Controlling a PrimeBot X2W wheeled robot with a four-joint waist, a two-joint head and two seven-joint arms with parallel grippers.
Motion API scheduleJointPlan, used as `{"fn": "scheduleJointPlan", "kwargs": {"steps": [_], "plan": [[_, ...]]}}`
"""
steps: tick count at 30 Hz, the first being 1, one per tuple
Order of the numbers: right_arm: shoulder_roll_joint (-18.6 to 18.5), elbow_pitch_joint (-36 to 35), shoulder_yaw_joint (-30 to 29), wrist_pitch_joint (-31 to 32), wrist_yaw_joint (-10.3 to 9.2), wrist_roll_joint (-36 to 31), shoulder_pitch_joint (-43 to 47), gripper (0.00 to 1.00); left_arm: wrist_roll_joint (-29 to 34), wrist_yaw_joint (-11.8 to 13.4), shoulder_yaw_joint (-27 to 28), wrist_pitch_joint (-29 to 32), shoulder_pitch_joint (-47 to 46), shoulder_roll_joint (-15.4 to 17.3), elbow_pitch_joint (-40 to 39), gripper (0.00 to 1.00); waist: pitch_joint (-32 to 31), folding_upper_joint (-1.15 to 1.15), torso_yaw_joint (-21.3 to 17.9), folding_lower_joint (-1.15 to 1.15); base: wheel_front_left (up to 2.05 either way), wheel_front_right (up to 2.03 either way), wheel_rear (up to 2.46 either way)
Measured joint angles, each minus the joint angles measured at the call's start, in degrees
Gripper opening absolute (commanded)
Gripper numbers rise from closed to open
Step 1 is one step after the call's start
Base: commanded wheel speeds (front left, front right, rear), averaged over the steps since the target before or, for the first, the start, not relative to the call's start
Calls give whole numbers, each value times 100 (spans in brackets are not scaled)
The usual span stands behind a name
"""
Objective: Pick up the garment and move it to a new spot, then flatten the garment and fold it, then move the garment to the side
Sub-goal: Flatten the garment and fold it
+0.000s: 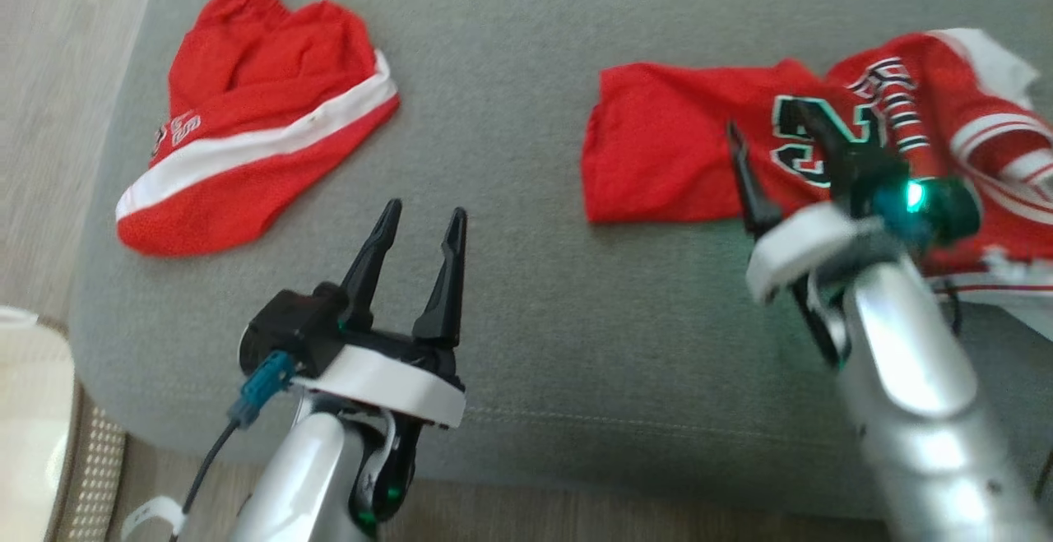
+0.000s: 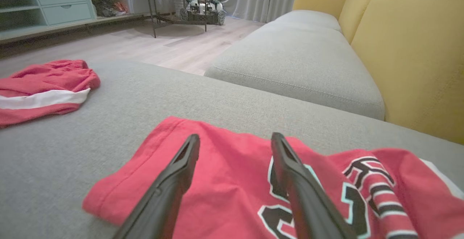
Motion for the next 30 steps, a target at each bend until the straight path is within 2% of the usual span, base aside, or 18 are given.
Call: {"fn": "scheduleJointPlan", "kwargs": {"steps": [7,13,16,17,18,20,25,30], "plan": [[-461,1057,-37,405,0,-363,-1142,100,-185,21,-236,0,-205,-2,-60,100,324,0,380,0,0,0,0],[-636,2108,610,1190,1,-385,-1719,100,-212,69,-264,0,-257,-5,-74,100,473,0,637,0,0,0,0],[-721,2390,850,1310,1,-214,-1871,100,-215,70,-274,0,-258,-5,-86,100,507,0,674,0,0,0,0],[-747,2469,903,1346,1,-168,-1953,87,-240,71,-277,0,-258,-5,-87,100,513,0,676,0,0,0,0],[-777,2531,965,1369,1,-140,-2034,0,-261,77,-281,0,-260,-5,-87,100,515,0,674,0,0,0,0],[-827,2619,1009,1317,1,-136,-2152,0,-261,78,-293,0,-270,-5,-87,100,515,0,668,0,0,0,0],[-856,2659,990,711,1,-108,-2206,0,-259,86,-298,0,-279,-5,-85,100,467,0,608,0,0,0,0],[-854,2610,668,185,1,-314,-2464,0,-258,86,-293,0,-279,-5,-81,100,375,0,562,0,0,0,0]]}}
